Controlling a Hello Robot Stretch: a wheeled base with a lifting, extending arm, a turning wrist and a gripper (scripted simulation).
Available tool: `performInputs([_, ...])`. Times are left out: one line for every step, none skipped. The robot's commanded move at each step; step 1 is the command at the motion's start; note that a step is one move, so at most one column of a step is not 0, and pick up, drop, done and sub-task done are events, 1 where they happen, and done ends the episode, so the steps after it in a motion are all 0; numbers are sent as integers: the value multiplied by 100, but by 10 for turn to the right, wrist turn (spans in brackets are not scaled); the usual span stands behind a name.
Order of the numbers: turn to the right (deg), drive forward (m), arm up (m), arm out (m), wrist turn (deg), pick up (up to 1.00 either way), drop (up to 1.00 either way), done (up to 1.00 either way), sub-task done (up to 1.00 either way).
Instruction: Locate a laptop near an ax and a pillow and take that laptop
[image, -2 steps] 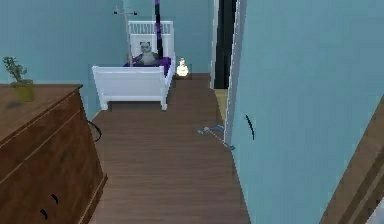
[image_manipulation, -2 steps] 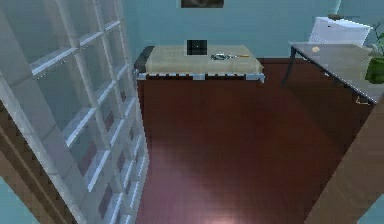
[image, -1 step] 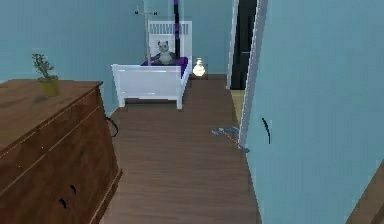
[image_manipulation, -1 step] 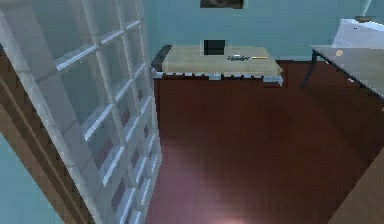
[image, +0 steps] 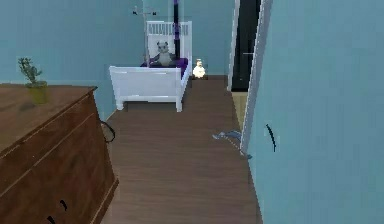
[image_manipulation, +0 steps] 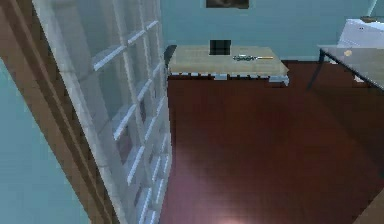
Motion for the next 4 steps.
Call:
performInputs([0, 100, 0, 0, 0, 0, 0, 0, 0])
performInputs([-30, 0, 0, 0, 0, 0, 0, 0, 0])
performInputs([0, 100, 0, 0, 0, 0, 0, 0, 0])
performInputs([-90, 0, 0, 0, 0, 0, 0, 0, 0])
